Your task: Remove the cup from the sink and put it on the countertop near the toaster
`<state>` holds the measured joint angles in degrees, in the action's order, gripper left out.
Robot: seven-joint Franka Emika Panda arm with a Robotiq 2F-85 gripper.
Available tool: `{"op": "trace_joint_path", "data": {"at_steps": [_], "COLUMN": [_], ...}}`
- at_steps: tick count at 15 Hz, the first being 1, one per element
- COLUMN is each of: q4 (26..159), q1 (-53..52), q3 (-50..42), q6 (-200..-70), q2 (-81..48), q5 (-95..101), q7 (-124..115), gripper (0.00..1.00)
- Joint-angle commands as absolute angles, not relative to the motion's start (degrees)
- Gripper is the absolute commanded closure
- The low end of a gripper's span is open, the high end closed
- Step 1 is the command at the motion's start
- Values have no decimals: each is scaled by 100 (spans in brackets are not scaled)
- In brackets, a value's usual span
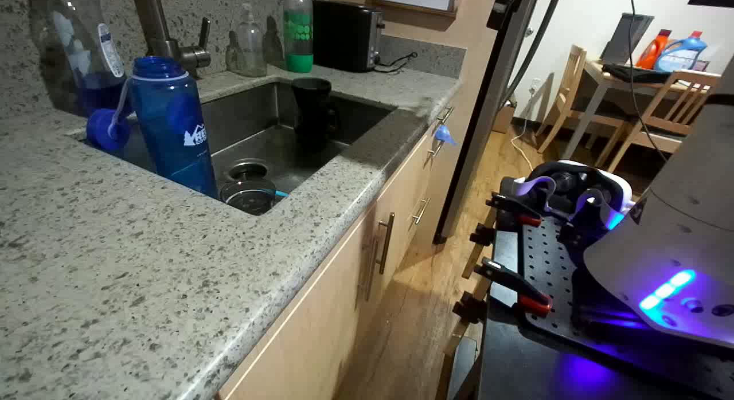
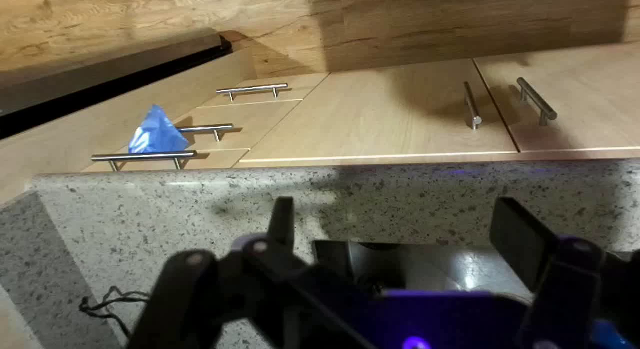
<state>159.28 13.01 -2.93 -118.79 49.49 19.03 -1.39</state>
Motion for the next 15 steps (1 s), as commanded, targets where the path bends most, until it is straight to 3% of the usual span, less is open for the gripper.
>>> {"op": "trace_joint_path", "data": {"at_steps": [1, 15], "q4": [15912, 15448], "q1": [1263, 1278], "q3": [-321, -381], "q6": [-11851, -12090], "q2": [4950, 4481], "q5": [1924, 1755], "q7": [-160, -386], "gripper": [0, 0]}}
